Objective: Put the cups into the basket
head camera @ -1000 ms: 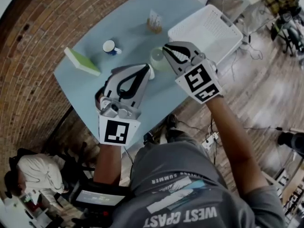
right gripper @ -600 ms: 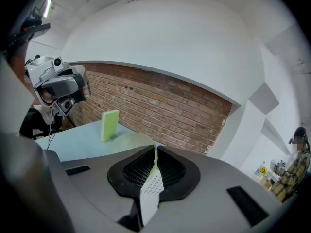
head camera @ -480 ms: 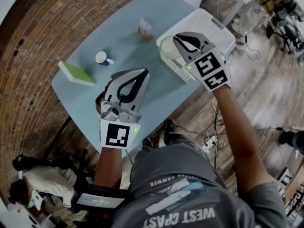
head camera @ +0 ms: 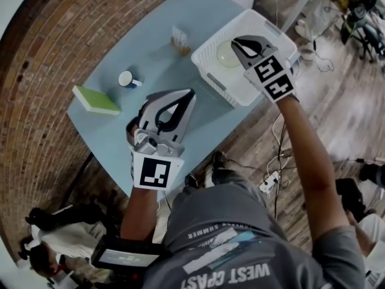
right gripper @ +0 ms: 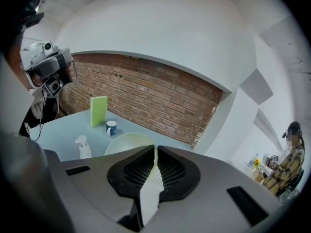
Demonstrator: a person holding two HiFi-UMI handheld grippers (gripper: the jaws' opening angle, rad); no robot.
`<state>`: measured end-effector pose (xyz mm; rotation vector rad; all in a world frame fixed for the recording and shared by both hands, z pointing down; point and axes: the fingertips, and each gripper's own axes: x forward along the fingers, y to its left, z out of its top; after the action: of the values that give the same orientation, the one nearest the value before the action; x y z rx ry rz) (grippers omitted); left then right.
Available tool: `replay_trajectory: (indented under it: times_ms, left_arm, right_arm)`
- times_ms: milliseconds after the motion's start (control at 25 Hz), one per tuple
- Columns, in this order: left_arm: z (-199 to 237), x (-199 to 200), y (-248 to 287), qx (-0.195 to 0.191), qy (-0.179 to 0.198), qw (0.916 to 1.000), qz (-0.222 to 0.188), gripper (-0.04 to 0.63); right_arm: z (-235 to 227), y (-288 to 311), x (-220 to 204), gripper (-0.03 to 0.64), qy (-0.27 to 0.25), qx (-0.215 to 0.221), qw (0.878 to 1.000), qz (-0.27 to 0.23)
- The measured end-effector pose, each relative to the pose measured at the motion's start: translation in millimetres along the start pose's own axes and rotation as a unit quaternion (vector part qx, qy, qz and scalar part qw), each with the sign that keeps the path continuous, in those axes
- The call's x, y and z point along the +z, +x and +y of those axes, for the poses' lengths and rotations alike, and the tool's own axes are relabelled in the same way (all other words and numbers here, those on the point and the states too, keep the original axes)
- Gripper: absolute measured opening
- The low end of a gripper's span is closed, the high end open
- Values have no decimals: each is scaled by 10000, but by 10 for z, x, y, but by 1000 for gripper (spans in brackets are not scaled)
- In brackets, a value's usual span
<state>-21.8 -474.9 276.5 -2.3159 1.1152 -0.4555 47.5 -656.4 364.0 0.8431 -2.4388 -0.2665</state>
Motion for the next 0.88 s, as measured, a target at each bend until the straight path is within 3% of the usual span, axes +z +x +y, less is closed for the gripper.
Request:
replay_trajectory:
  times_ms: [560,880]
  left_arm:
    - [-113,-117,499,-398,-140,9991,50,0]
    - [-197,-315,580,-519,-240,9980,274,0]
  right_arm:
    - [-343,465,-896,32,109,162,9960,871]
    - [-418,796,-1352,32,61,431,9890,1411]
